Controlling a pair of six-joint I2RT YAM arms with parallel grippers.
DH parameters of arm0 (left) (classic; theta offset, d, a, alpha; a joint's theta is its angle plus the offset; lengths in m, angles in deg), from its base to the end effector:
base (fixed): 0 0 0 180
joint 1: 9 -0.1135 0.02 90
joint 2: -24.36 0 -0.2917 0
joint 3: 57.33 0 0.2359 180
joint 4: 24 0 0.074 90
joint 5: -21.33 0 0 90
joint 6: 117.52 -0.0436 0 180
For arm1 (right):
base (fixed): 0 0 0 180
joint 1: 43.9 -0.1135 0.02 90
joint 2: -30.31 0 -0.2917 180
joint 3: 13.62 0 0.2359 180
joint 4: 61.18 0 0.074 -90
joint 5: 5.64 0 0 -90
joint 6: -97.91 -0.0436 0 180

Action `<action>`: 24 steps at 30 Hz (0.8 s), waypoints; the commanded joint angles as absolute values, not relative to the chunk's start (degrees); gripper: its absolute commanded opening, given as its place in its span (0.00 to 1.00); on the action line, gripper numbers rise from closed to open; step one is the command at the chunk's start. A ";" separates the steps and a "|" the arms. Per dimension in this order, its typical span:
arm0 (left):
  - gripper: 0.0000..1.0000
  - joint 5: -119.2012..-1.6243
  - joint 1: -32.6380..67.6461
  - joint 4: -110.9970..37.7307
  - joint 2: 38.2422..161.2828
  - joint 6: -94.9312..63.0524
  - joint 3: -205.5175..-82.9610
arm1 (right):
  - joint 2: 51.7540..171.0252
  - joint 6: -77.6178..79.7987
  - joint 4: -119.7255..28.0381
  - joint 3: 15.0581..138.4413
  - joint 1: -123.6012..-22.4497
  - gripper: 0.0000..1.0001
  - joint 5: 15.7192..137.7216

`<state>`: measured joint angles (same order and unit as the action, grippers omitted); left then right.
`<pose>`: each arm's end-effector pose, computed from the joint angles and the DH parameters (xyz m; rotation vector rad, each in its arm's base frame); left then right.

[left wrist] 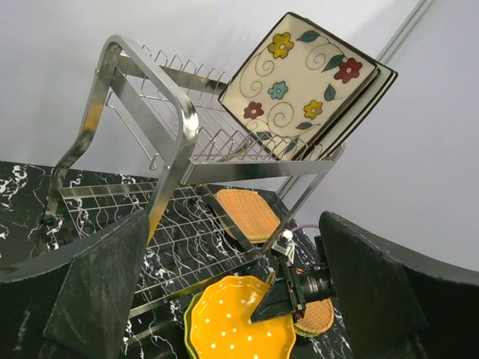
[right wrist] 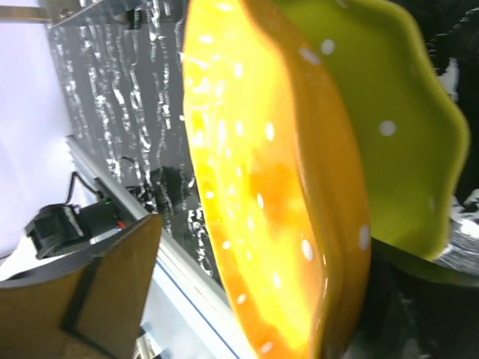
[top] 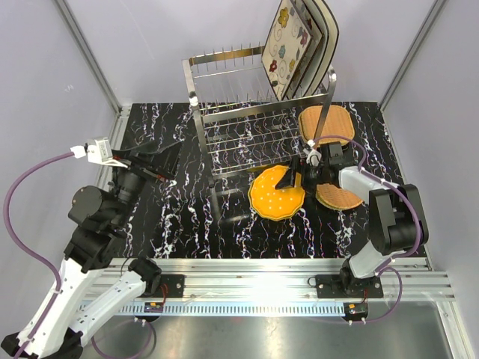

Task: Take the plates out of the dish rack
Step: Place the plate on the table

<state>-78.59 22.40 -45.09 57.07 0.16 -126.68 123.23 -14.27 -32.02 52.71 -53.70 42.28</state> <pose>0.0692 -0.0335 0.4433 -0.1090 1.3385 -0.7651 0.2962 0.0808 0.2113 -0.0254 2.5524 1.1524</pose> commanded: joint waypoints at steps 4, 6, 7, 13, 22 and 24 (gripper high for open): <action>0.99 -79.31 22.29 -41.73 55.82 1.22 -125.33 | 122.33 -6.96 -27.37 57.28 -53.74 0.99 48.50; 0.99 -79.13 22.21 -41.46 55.73 1.48 -125.16 | 122.51 -5.20 -25.61 57.72 -53.83 1.00 50.77; 0.99 -79.13 22.21 -41.37 55.73 1.48 -124.89 | 122.51 -4.58 -25.35 57.72 -53.83 1.00 51.48; 0.99 -78.52 22.29 -40.85 55.30 2.54 -123.58 | 122.77 -0.36 -23.06 58.77 -54.01 0.99 55.35; 0.99 -77.99 22.21 -40.58 54.77 4.21 -121.64 | 123.91 3.59 -21.04 59.91 -56.37 1.00 60.36; 0.99 -77.73 22.21 -40.58 54.94 4.65 -121.47 | 123.48 4.73 -20.34 60.44 -57.69 1.00 62.38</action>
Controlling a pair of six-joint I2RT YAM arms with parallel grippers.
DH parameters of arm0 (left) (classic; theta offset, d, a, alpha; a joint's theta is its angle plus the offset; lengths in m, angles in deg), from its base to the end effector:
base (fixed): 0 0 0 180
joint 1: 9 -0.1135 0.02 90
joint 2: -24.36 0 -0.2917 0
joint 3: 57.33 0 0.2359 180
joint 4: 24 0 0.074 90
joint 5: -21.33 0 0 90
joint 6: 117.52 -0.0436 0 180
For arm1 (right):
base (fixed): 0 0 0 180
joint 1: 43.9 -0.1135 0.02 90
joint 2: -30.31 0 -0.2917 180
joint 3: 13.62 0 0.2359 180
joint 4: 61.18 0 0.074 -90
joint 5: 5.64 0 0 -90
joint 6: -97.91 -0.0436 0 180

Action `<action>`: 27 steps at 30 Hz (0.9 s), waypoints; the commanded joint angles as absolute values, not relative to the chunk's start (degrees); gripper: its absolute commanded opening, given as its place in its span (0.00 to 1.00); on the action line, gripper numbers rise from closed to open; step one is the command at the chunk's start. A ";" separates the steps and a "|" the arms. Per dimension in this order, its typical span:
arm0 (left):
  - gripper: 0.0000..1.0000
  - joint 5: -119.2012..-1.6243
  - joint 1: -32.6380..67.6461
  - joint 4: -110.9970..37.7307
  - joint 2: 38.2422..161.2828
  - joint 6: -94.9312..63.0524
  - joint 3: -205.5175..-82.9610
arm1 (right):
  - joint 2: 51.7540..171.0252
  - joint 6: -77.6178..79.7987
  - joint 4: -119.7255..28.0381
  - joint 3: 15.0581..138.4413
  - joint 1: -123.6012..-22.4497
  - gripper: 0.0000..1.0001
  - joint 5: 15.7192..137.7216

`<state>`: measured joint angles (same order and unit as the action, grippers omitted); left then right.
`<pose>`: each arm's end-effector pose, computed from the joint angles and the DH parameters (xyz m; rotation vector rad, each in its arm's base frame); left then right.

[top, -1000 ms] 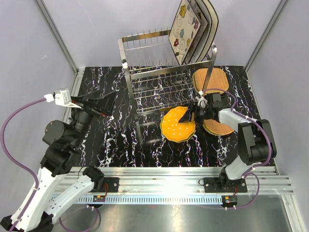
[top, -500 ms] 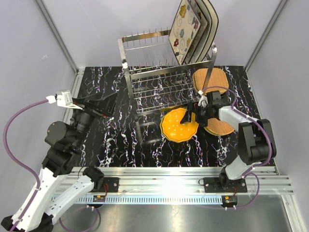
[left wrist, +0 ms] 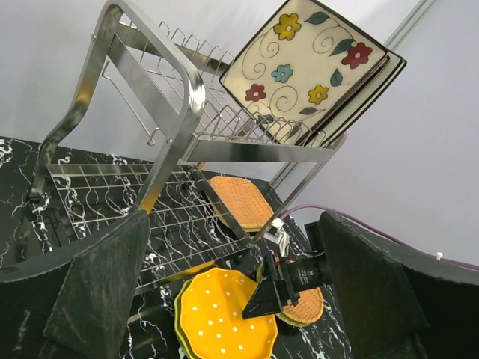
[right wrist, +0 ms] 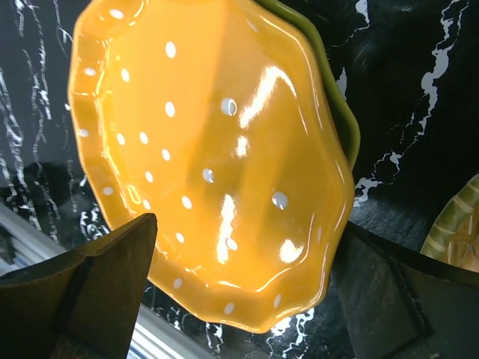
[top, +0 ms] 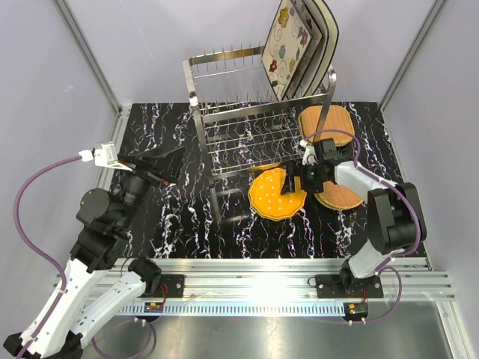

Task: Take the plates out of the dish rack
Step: Place the plate on the table

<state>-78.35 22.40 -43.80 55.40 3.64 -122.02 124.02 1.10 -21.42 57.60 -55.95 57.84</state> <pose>0.0721 -0.0354 0.4226 -0.1452 1.3705 -0.8090 0.2986 0.0836 0.2143 -0.2753 2.6405 0.7234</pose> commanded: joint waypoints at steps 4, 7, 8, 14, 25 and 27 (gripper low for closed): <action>0.99 -77.55 22.21 -40.58 54.86 5.00 -120.76 | 122.07 6.41 -20.25 60.62 -59.28 1.00 65.28; 0.99 -77.46 22.29 -40.58 54.77 4.83 -120.67 | 120.76 7.64 -19.81 60.62 -59.81 1.00 67.04; 0.99 -77.46 22.21 -40.67 54.85 4.65 -120.67 | 120.40 7.64 -19.46 60.62 -59.89 1.00 67.74; 0.99 -77.29 22.21 -41.11 55.03 3.69 -120.76 | 114.87 16.06 -16.13 60.53 -59.89 1.00 70.47; 0.99 -79.74 22.29 -46.99 55.82 -1.94 -124.45 | 91.67 49.54 2.66 65.53 -59.89 1.00 55.81; 0.99 -80.80 22.21 -47.79 55.47 -2.38 -124.63 | 88.69 50.10 3.48 69.39 -59.89 1.00 53.08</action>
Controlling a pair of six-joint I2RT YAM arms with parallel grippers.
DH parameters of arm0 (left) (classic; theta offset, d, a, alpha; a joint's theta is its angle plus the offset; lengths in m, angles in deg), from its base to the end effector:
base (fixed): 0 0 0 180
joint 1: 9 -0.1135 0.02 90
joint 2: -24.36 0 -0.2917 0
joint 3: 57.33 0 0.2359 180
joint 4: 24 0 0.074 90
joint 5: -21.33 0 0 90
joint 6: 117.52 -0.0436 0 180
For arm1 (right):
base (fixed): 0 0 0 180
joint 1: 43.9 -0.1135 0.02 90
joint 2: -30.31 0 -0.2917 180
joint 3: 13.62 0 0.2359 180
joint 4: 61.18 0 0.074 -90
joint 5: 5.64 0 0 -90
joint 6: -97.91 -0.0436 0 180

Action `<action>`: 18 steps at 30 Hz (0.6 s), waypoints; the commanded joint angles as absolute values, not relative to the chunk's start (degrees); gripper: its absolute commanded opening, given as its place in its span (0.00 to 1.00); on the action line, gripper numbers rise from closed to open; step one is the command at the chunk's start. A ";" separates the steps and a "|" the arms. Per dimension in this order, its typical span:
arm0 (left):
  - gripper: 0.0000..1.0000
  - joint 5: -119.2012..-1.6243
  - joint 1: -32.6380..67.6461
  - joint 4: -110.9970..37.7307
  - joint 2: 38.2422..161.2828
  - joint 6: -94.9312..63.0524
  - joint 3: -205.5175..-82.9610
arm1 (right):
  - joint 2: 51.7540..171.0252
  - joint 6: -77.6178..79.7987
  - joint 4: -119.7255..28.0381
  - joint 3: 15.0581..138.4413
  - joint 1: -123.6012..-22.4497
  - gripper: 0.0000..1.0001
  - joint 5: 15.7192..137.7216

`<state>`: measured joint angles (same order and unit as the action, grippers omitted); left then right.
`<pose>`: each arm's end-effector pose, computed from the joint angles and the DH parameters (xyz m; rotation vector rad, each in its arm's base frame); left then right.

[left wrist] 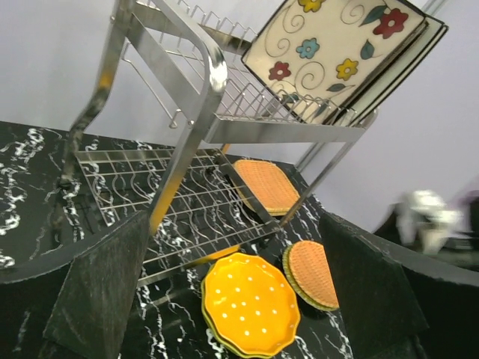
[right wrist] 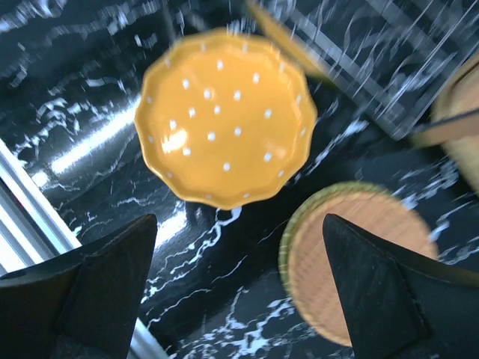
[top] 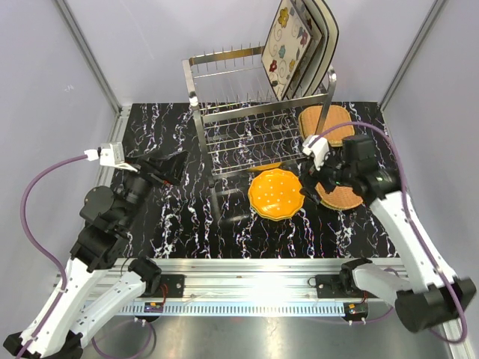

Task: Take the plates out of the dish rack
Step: Place the plate on the table, then grab a plate with the right arm

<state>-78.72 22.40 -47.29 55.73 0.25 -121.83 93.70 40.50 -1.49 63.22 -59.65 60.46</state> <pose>0.0754 -0.0371 0.4143 -0.1043 1.4379 -0.7317 0.1853 0.0706 0.3469 -1.1243 2.0260 0.3476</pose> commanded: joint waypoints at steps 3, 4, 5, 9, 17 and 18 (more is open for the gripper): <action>0.99 -81.42 22.21 -48.84 54.94 -3.00 -124.45 | 89.10 43.43 1.46 76.94 -59.89 1.00 53.42; 0.99 -81.51 22.21 -49.11 54.77 -3.00 -124.37 | 89.89 41.24 1.03 79.31 -59.81 1.00 53.51; 0.99 -81.51 22.21 -49.46 54.59 -2.82 -124.37 | 90.94 36.69 0.67 84.38 -59.89 1.00 54.03; 0.99 -81.24 22.29 -50.42 54.15 -2.03 -124.28 | 97.53 24.10 -2.13 94.97 -59.89 1.00 55.88; 0.99 -82.47 22.21 -51.66 52.66 -1.68 -124.45 | 107.29 5.92 -9.25 109.02 -59.89 1.00 49.30; 0.99 -82.47 22.21 -51.57 52.57 -1.59 -124.45 | 109.13 3.97 -10.13 109.92 -59.89 1.00 49.12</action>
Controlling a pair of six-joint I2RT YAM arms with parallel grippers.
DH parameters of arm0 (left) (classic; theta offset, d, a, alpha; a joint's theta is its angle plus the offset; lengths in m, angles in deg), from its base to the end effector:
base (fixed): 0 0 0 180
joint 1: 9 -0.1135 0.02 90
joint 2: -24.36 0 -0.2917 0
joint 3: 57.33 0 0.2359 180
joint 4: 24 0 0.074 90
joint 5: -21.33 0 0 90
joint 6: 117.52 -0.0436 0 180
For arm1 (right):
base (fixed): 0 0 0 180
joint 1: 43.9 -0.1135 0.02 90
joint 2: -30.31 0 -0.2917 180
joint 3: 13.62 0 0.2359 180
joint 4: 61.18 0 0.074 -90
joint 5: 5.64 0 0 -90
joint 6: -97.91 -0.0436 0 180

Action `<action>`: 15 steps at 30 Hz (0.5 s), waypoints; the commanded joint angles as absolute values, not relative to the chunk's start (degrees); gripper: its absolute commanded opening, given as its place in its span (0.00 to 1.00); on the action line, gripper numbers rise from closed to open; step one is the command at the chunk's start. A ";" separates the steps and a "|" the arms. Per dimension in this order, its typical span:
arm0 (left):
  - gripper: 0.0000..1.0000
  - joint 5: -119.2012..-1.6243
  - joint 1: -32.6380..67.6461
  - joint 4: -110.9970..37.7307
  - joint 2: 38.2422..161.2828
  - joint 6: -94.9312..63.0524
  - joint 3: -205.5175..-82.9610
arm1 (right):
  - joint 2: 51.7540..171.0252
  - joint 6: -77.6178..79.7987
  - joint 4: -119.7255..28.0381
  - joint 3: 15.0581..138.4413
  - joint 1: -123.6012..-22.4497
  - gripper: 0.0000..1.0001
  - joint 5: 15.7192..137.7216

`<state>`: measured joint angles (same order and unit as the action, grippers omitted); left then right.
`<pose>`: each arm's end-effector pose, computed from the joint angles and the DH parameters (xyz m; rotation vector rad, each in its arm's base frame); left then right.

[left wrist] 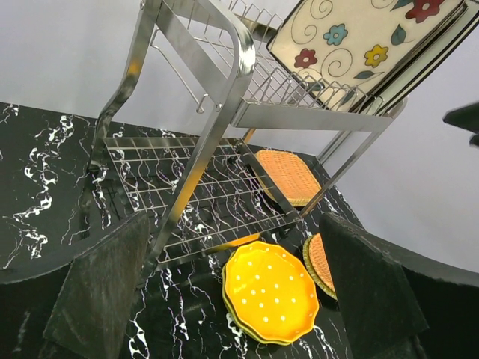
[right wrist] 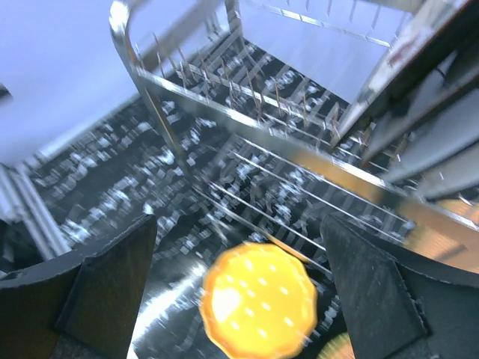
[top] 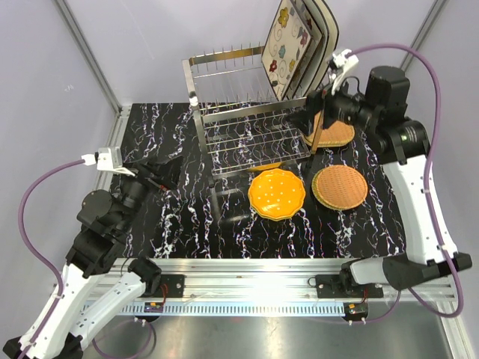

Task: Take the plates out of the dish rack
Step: Grab a plate with the right arm

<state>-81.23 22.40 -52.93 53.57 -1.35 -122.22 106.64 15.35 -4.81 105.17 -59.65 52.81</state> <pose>0.0670 -0.0298 0.4071 -0.1155 1.4855 -0.6587 0.2181 0.0852 0.5295 -0.7409 1.6594 0.6006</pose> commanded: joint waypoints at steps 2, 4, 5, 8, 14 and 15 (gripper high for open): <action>0.99 -82.30 22.21 -51.57 52.57 -1.50 -124.37 | 110.98 -1.47 -12.51 113.07 -59.90 1.00 52.70; 0.99 -82.12 22.29 -51.57 52.74 -1.50 -124.54 | 113.97 -3.16 -12.25 115.89 -60.33 1.00 56.48; 0.99 -82.12 22.29 -51.66 52.66 -1.50 -124.54 | 114.85 -4.04 -12.25 118.34 -60.77 1.00 60.68; 0.99 -82.47 22.21 -51.83 52.31 -1.68 -124.28 | 118.27 -4.14 -11.46 122.74 -62.87 1.00 69.99; 0.99 -82.91 22.29 -51.57 51.87 -1.59 -123.31 | 121.45 -2.82 -10.32 127.67 -65.78 1.00 78.80; 0.99 -83.09 22.21 -51.57 51.87 -1.50 -123.05 | 122.15 -2.64 -10.32 127.94 -66.48 1.00 79.78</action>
<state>-81.69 22.40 -53.26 52.45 -1.35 -122.22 121.24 -2.03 -8.94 124.64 -65.02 71.91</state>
